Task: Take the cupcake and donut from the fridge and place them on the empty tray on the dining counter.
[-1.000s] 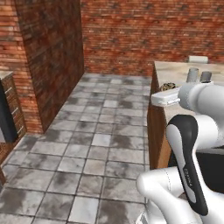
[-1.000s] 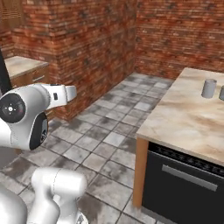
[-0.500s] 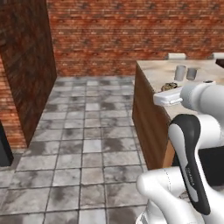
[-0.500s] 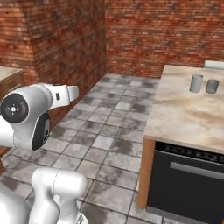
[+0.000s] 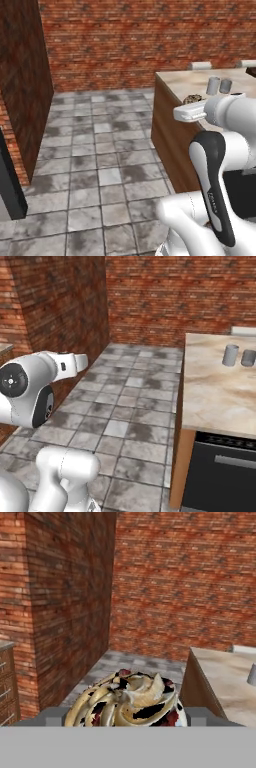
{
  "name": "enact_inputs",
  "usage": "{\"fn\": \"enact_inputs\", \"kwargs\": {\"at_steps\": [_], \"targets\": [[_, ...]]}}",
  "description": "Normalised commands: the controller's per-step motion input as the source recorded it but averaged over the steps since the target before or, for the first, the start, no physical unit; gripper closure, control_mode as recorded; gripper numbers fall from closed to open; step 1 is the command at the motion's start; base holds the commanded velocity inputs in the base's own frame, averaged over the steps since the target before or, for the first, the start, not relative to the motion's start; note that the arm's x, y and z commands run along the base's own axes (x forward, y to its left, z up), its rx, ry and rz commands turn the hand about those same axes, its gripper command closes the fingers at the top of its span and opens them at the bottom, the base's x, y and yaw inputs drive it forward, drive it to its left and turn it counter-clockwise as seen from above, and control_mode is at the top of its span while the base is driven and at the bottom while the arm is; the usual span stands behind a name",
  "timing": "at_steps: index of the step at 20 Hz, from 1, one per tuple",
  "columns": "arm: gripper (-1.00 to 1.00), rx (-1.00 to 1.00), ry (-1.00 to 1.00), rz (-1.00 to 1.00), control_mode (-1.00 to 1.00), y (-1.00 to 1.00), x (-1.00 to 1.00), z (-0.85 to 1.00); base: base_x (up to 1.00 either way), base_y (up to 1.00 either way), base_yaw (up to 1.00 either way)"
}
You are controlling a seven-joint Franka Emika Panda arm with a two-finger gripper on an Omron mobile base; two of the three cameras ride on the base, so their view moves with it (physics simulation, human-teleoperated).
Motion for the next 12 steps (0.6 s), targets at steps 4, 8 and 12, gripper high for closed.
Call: {"fn": "enact_inputs", "kwargs": {"at_steps": [4, 8, 12], "targets": [[1.0, 0.0, 0.0, 0.0, 1.0, 0.0, 0.0, 0.0, 0.95, 0.06, -0.16], [1.0, 0.0, 0.0, 0.0, 1.0, 0.0, 0.0, 0.0, 1.0, 0.37, -0.1], [1.0, 0.0, 0.0, 0.0, 1.0, 0.0, 0.0, 0.0, 1.0, 0.32, -0.04]]}}
